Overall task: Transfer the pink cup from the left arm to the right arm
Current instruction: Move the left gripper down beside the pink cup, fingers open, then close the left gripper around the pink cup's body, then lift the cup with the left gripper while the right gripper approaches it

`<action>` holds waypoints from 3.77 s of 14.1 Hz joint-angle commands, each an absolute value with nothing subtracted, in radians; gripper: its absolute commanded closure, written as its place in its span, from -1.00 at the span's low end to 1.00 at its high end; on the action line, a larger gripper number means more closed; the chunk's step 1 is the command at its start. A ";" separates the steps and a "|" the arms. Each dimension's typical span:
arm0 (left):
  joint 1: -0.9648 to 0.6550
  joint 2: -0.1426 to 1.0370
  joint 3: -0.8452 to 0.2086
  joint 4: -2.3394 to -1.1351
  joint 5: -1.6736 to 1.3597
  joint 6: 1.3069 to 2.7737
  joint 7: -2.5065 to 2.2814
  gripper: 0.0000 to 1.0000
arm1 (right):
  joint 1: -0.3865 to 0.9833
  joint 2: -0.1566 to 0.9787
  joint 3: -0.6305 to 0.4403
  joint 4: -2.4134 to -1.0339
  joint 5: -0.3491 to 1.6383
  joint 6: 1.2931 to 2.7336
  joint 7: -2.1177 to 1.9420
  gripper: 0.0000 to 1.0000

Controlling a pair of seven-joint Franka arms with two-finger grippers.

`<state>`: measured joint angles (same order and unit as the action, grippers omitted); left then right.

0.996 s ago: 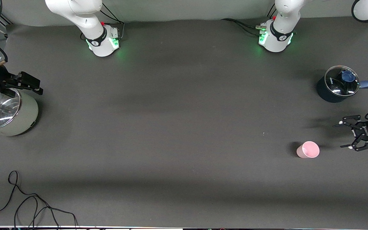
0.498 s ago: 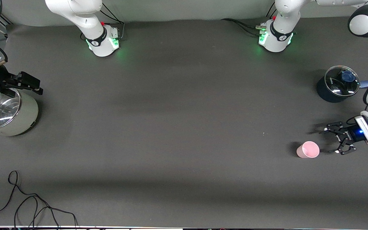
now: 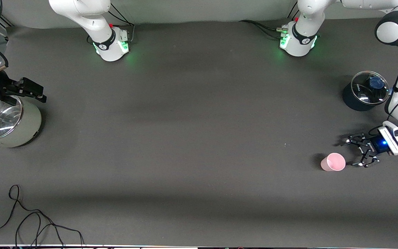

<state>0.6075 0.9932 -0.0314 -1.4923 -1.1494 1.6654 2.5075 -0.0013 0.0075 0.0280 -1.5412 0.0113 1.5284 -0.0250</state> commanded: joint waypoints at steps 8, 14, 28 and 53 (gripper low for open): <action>0.558 1.034 -0.048 -1.496 -1.243 1.695 2.530 -1.00 | 0.003 0.012 0.023 -1.525 0.011 1.514 -0.034 -1.00; 0.545 1.034 -0.095 -1.520 -1.272 1.769 2.531 -0.99 | 0.003 0.012 0.023 -1.525 0.011 1.514 -0.034 -1.00; 0.548 0.994 -0.114 -1.531 -1.263 1.764 2.452 -0.08 | 0.002 0.012 0.021 -1.525 0.011 1.514 -0.034 -1.00; -0.174 0.023 -0.158 -2.217 -1.939 2.428 2.121 0.00 | 0.214 0.159 0.057 -1.350 0.258 1.580 0.561 -0.99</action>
